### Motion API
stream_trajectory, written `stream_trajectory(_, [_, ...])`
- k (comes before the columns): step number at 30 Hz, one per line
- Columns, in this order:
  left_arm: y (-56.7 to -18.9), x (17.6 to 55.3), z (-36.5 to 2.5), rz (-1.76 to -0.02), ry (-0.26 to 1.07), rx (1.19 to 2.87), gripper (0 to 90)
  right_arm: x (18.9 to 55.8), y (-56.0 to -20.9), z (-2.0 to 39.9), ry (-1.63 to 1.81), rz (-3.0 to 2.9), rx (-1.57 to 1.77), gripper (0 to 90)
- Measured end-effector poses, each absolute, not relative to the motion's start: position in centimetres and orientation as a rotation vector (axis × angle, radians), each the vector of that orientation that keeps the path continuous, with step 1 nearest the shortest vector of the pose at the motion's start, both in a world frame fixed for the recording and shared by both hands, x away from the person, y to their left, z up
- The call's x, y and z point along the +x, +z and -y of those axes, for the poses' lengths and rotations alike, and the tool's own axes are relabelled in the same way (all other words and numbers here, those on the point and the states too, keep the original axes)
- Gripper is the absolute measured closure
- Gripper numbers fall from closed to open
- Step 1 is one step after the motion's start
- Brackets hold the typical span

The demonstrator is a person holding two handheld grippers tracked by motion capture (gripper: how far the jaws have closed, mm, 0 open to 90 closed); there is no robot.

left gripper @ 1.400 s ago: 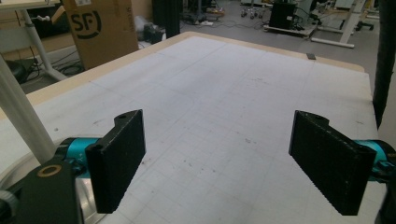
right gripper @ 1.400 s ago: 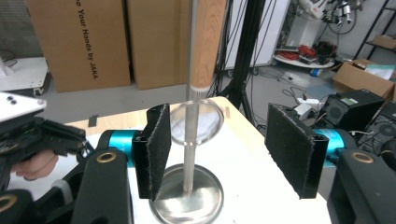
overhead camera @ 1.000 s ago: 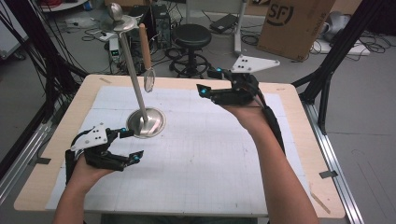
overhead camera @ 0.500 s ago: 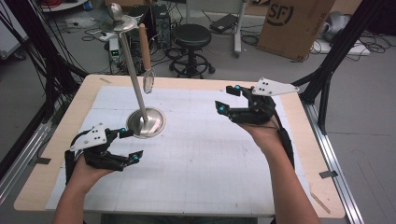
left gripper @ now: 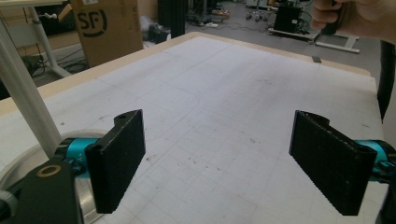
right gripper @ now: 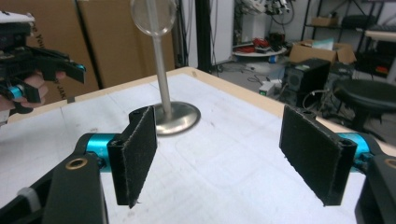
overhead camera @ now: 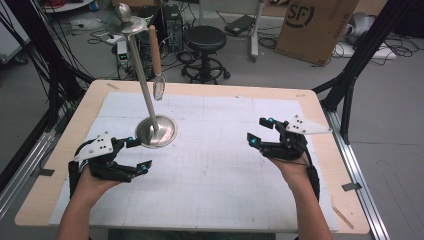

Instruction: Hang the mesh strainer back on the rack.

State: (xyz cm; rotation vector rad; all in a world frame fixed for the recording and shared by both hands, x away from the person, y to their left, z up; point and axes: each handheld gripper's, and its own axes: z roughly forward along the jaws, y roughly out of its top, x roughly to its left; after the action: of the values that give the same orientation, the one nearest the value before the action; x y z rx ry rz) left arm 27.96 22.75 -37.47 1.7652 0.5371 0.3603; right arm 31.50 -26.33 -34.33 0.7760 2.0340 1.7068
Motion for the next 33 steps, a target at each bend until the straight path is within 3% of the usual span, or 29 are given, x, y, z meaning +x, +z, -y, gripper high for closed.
stream_trajectory(17, [-38.4,28.2,-23.2,-0.569,0.360,1.761,18.9,28.9,-40.4,29.0,1.675,-2.006,0.929,20.8])
stream_trajectory(33, [-38.8,28.4,-23.2,-0.585,0.394,1.760,18.9,28.1,-42.7,28.9,1.601,-2.067,0.961,18.1])
